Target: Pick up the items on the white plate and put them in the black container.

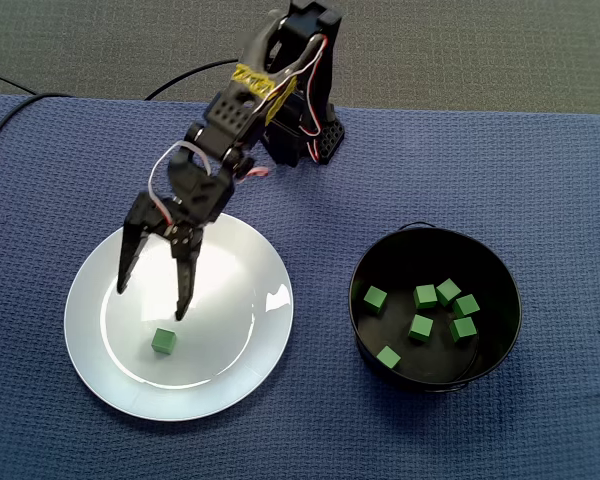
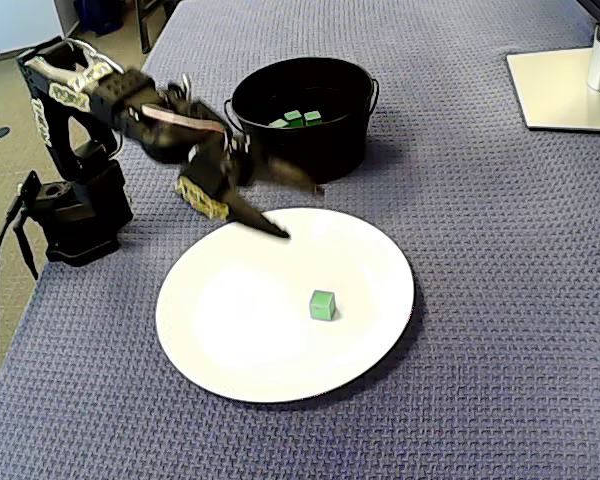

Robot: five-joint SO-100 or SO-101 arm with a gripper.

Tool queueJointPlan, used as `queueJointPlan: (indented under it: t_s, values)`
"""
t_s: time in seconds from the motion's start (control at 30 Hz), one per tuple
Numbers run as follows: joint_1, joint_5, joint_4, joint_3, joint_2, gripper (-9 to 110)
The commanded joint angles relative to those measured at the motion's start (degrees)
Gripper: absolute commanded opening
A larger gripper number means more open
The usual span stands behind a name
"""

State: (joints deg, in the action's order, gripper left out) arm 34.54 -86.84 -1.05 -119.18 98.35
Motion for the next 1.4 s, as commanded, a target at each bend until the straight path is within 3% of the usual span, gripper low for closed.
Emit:
queueJointPlan:
  t_s: [0.0,0.2,0.57,1.37]
  values:
    - [2.11,-2.02,8.53,-2.55,-4.31,32]
    - [2.99,-3.69,21.45,-3.08,-16.08,33]
    - [1.58,-5.80,24.17,0.62,-26.72,32]
    - [-1.14,-3.43,23.64,-2.99,-22.85,31]
